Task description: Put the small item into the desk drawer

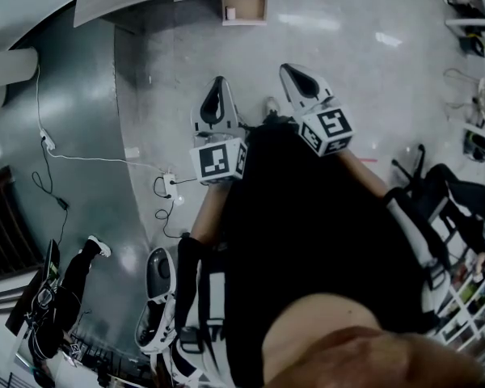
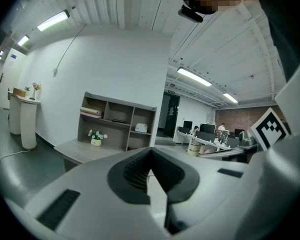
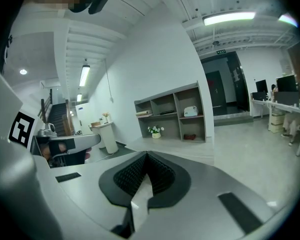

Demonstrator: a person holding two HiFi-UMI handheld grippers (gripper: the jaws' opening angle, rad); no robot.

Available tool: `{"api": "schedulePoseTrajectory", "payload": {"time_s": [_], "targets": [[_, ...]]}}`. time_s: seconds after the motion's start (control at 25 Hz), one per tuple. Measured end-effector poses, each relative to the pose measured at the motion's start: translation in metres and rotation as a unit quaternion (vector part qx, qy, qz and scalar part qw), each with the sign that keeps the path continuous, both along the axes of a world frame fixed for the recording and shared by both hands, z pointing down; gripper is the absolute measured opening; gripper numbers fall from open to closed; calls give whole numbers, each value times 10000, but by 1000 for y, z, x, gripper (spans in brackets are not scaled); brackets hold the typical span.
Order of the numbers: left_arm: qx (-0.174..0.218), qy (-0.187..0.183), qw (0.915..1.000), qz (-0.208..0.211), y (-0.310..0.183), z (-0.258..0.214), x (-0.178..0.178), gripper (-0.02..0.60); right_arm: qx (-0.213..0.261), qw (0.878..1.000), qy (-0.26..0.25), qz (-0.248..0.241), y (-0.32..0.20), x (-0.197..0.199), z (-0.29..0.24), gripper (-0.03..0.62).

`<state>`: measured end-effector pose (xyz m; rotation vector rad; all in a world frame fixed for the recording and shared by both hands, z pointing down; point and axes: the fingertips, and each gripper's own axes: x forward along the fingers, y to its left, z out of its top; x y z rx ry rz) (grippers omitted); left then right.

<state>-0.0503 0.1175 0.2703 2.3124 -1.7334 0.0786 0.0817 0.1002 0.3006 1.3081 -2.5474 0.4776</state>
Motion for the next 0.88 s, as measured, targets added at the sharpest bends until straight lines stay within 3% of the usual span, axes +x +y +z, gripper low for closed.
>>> {"api": "schedulePoseTrajectory", "payload": {"time_s": [0.88], "targets": [[-33,71,10000,53,10,5,10,-14,-12,10000,-58,-11,14,5,3,-3]]}}
